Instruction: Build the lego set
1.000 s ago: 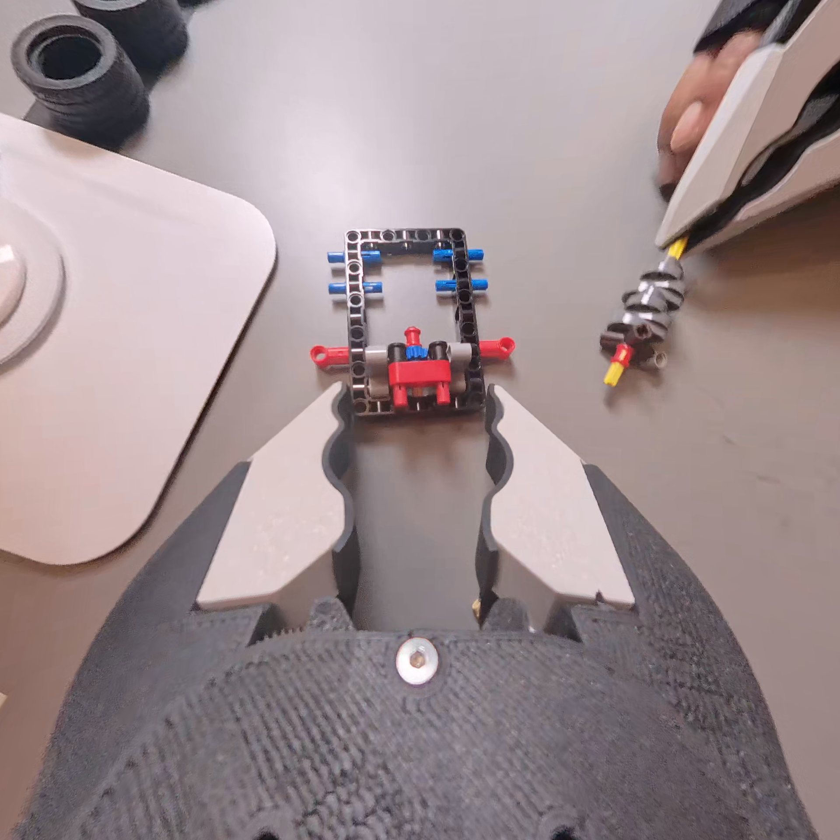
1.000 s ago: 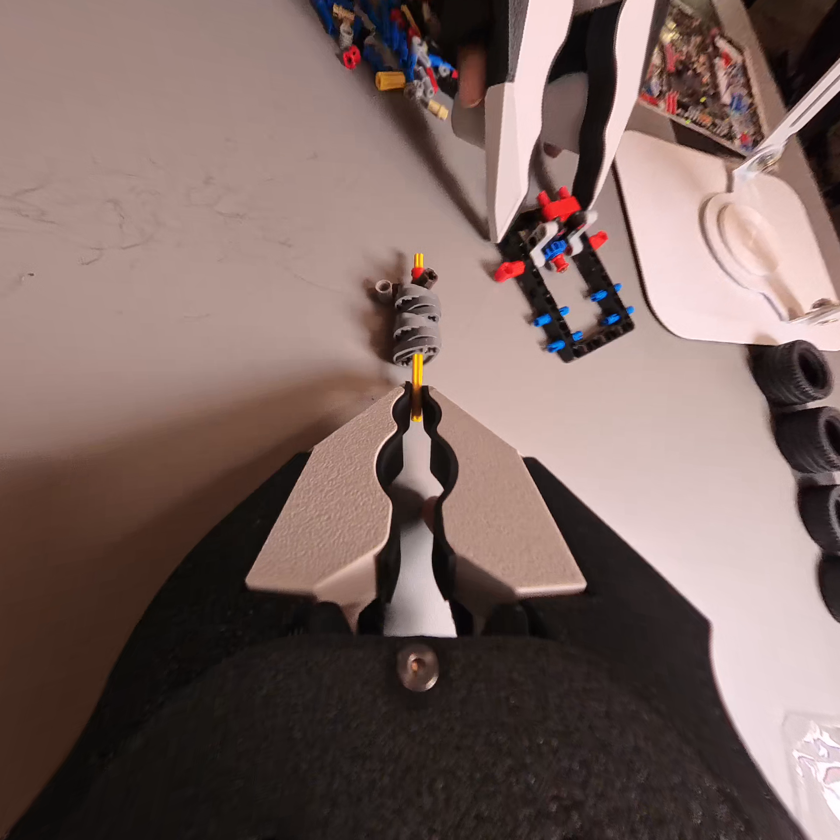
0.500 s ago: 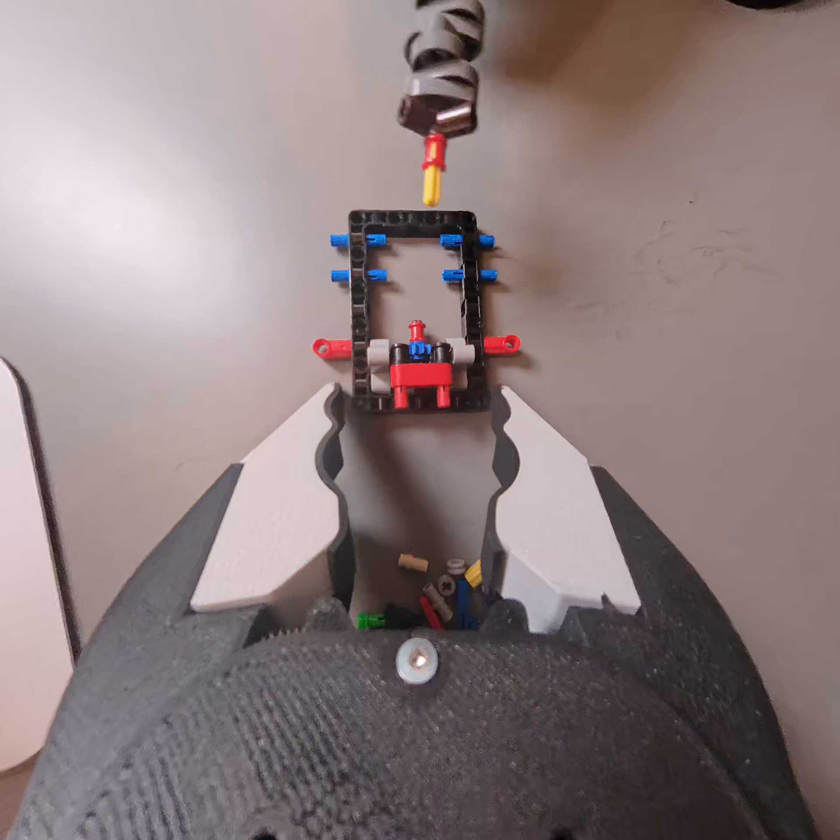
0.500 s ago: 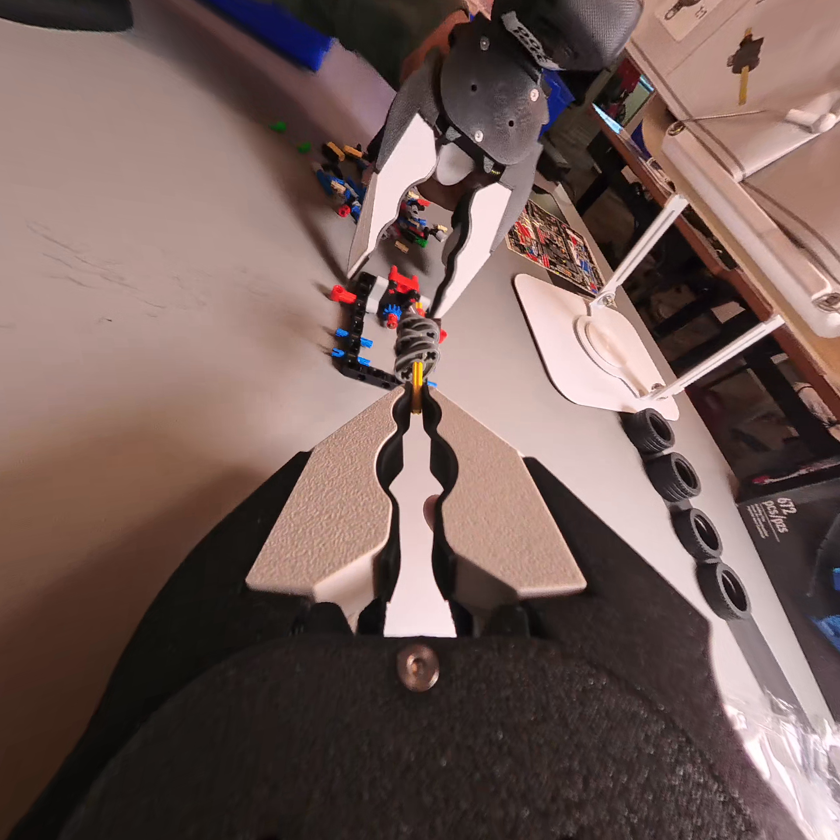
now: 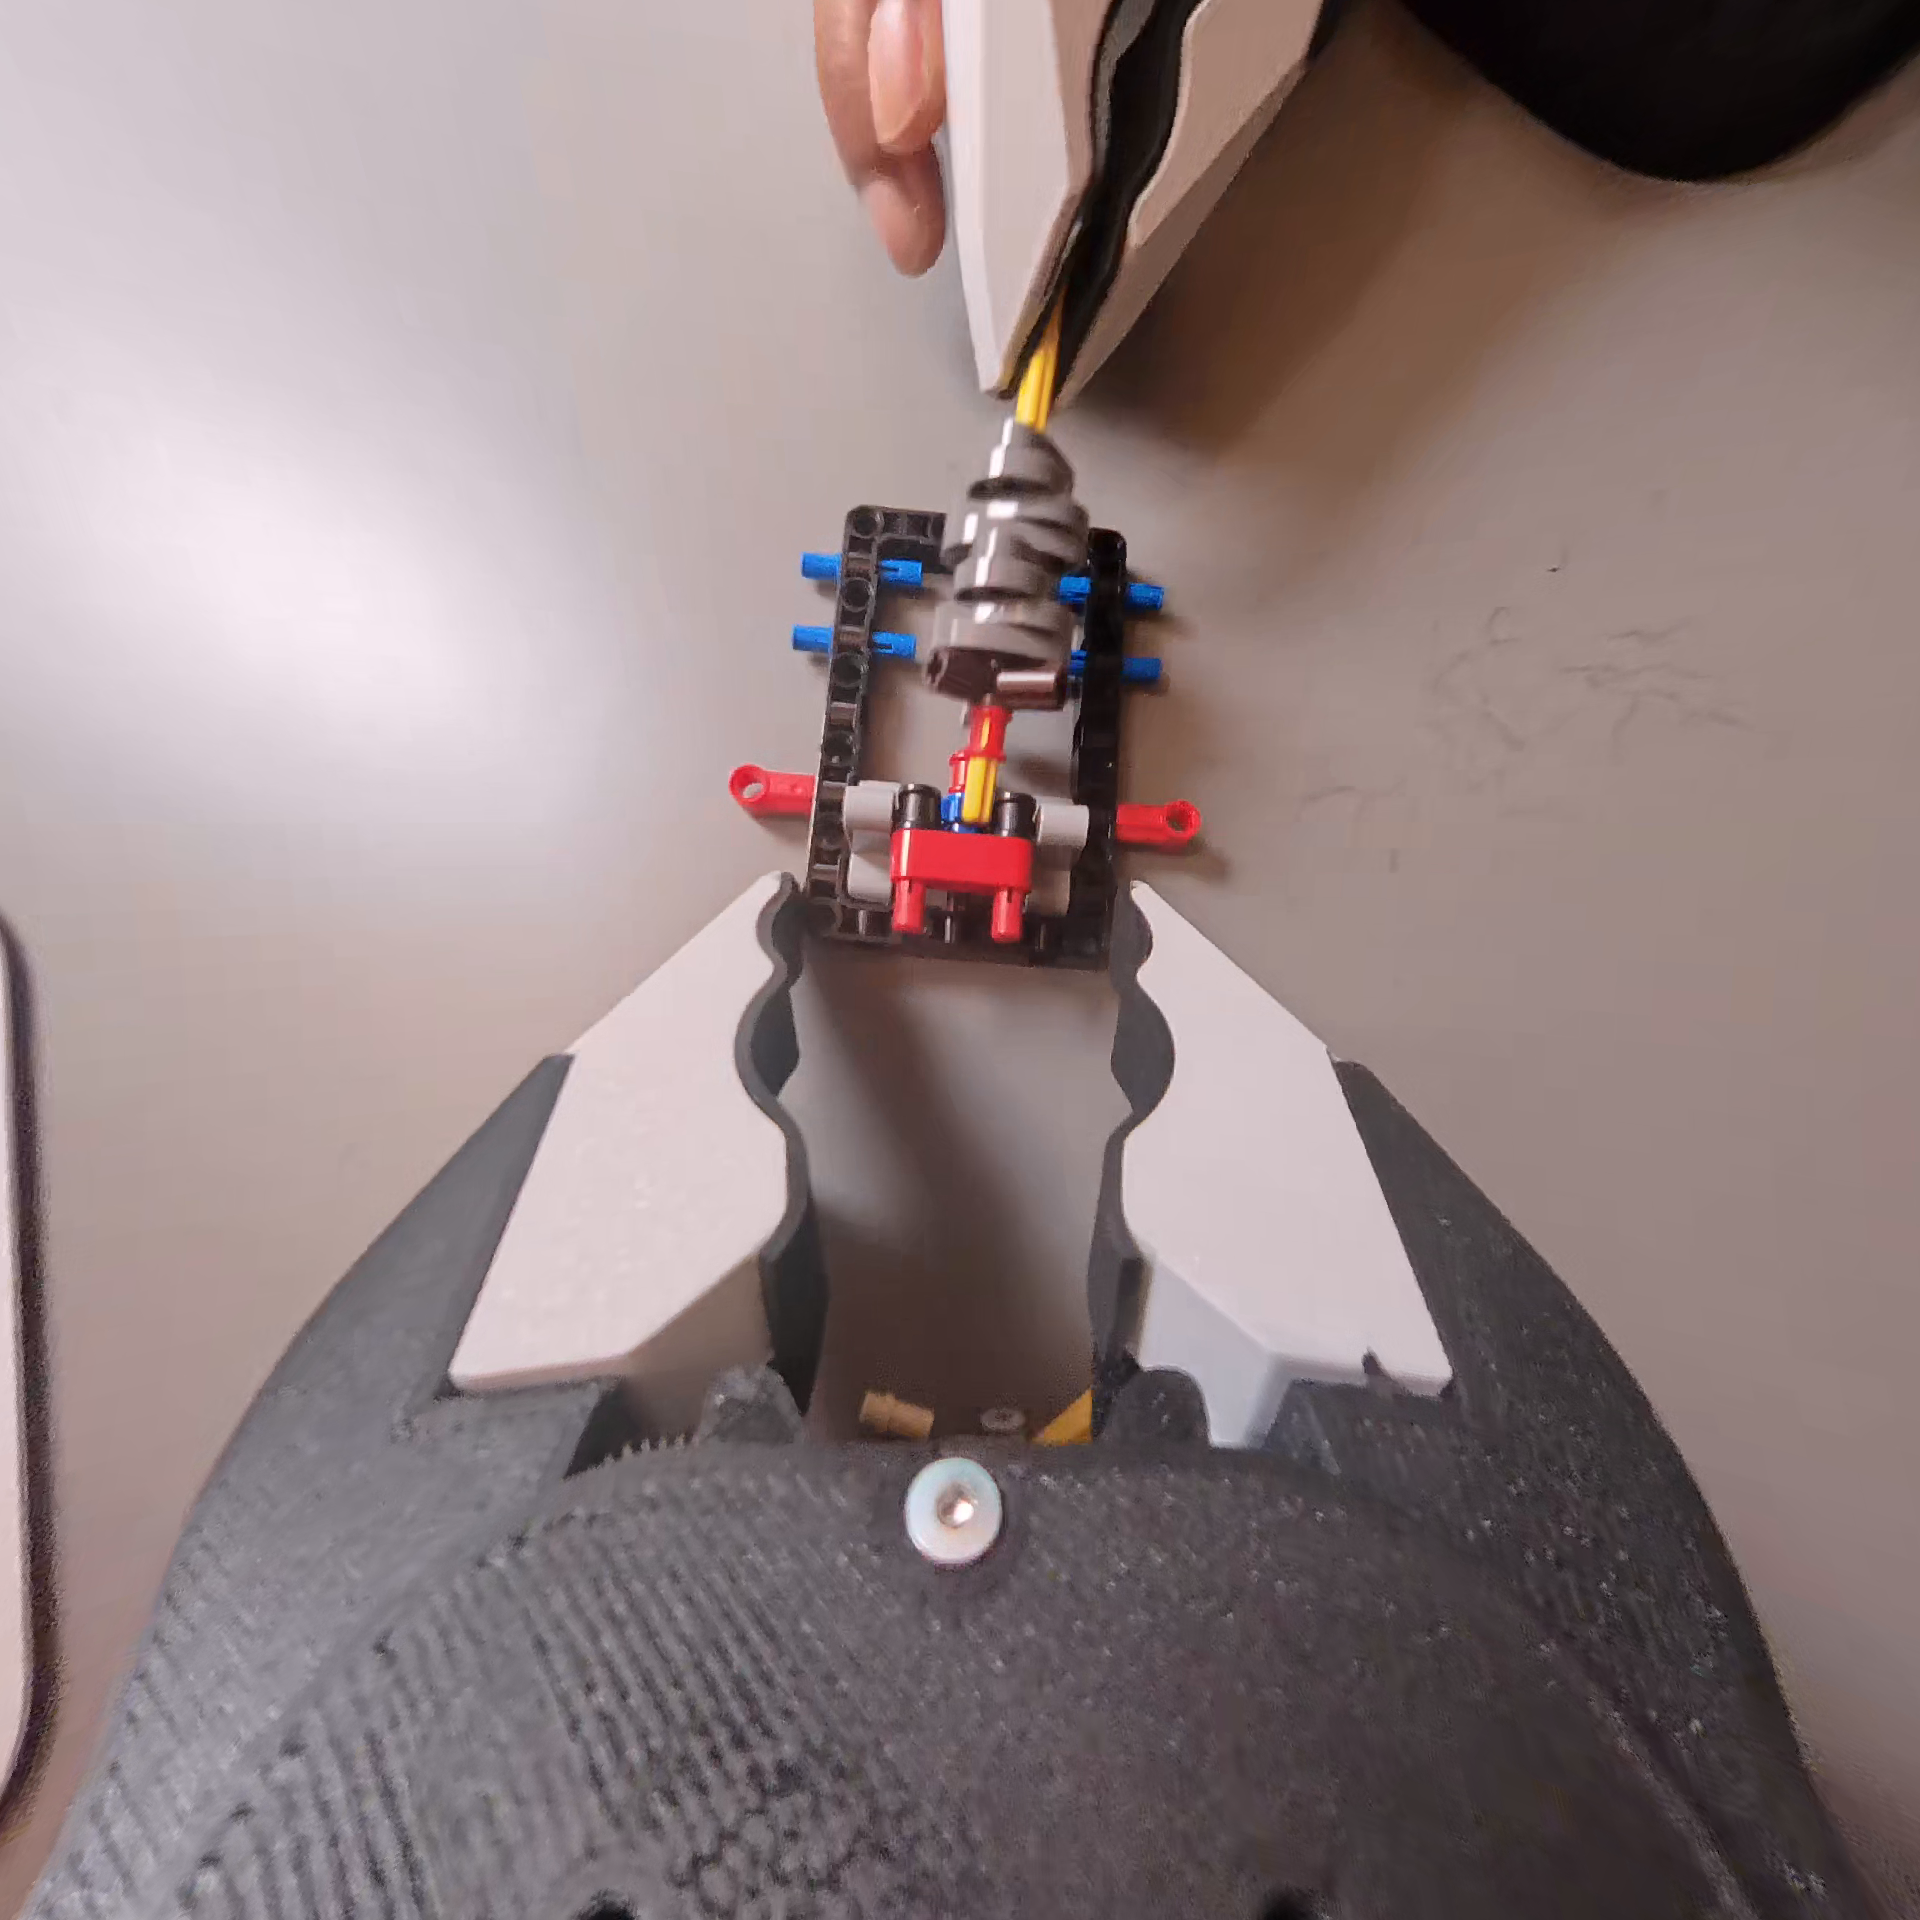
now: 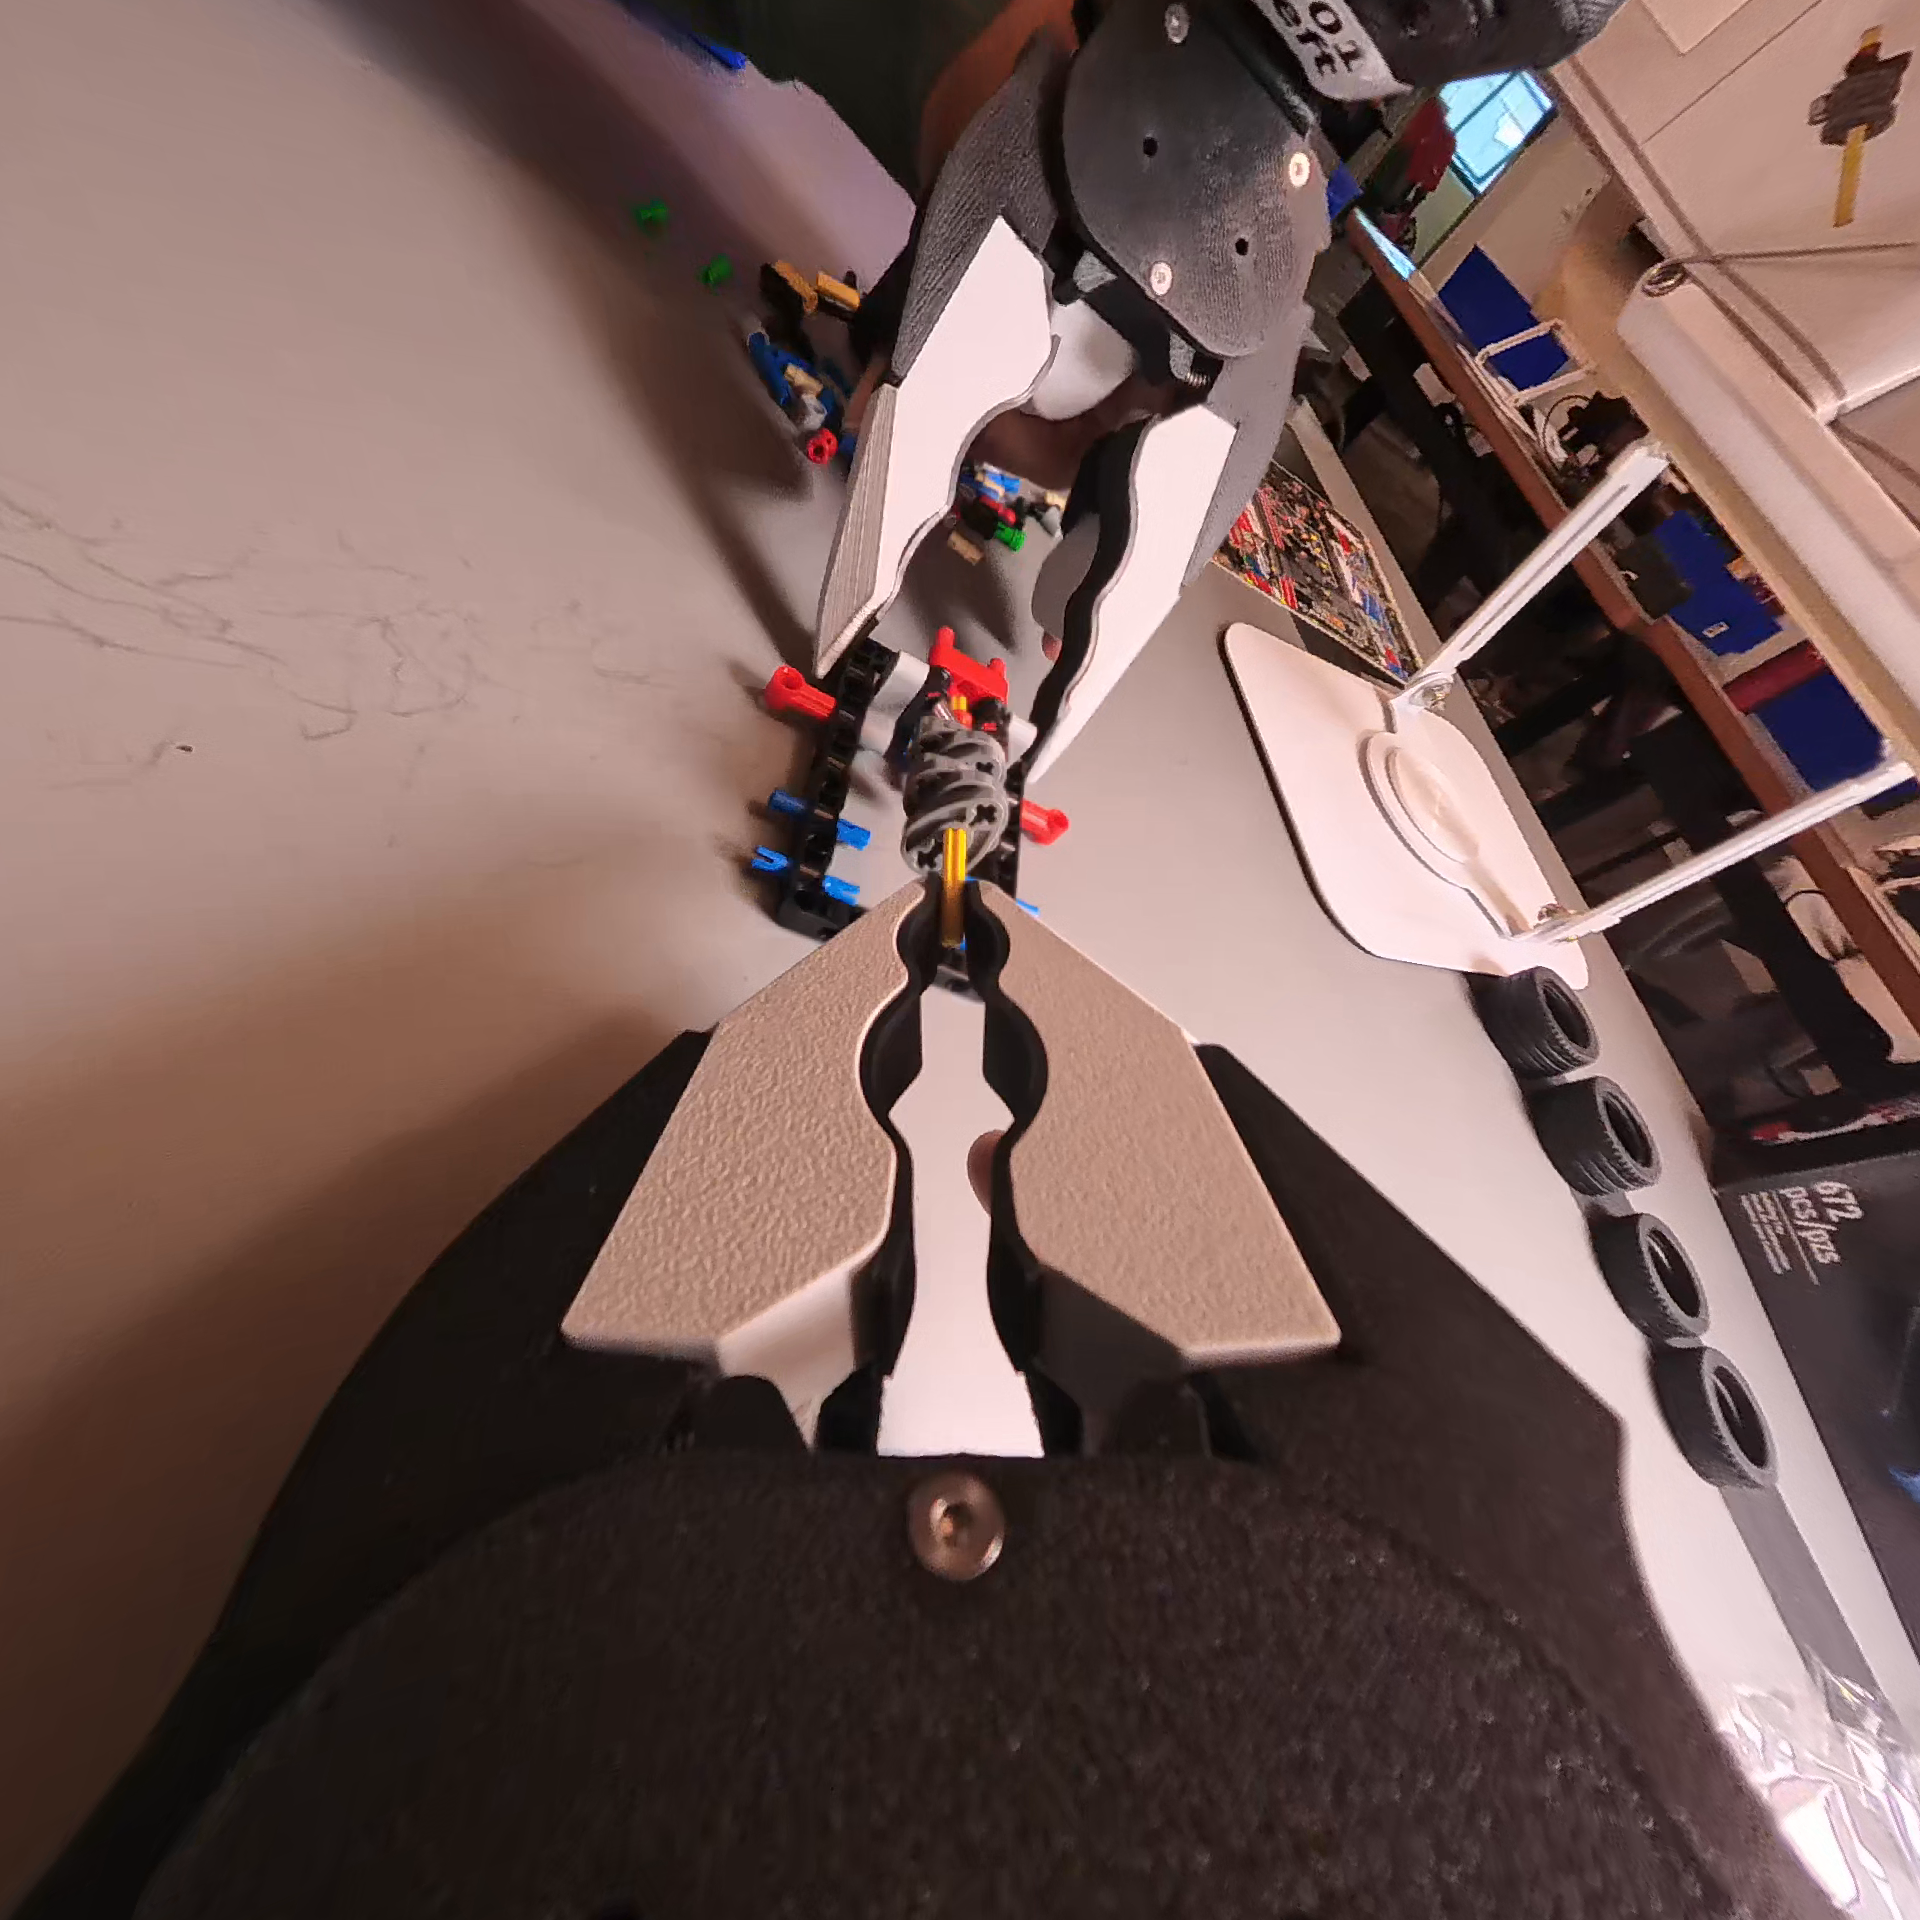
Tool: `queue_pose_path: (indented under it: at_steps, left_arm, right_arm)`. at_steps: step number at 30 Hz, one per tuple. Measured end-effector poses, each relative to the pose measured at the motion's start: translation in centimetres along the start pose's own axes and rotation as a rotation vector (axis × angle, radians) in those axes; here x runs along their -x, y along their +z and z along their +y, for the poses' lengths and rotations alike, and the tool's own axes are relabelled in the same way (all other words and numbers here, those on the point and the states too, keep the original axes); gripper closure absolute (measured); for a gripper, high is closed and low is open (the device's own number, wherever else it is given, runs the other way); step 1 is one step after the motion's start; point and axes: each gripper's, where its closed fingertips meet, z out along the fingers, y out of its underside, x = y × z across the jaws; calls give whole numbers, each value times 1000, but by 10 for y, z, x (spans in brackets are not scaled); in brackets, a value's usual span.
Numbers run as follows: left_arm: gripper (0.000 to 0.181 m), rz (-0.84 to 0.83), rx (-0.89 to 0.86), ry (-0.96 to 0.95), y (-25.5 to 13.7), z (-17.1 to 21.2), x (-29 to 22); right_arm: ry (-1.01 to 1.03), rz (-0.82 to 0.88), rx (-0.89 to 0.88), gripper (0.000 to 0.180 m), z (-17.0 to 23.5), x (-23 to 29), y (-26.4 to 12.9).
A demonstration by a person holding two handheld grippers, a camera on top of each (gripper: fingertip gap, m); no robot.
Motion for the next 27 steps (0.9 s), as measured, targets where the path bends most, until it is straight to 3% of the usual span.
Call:
queue_pose_path:
  at_steps: [27]
  left_arm:
    - [122,23,-55,23,4,-5,-3]
  right_arm:
    - [-176,44,72,178,11,5,-2]
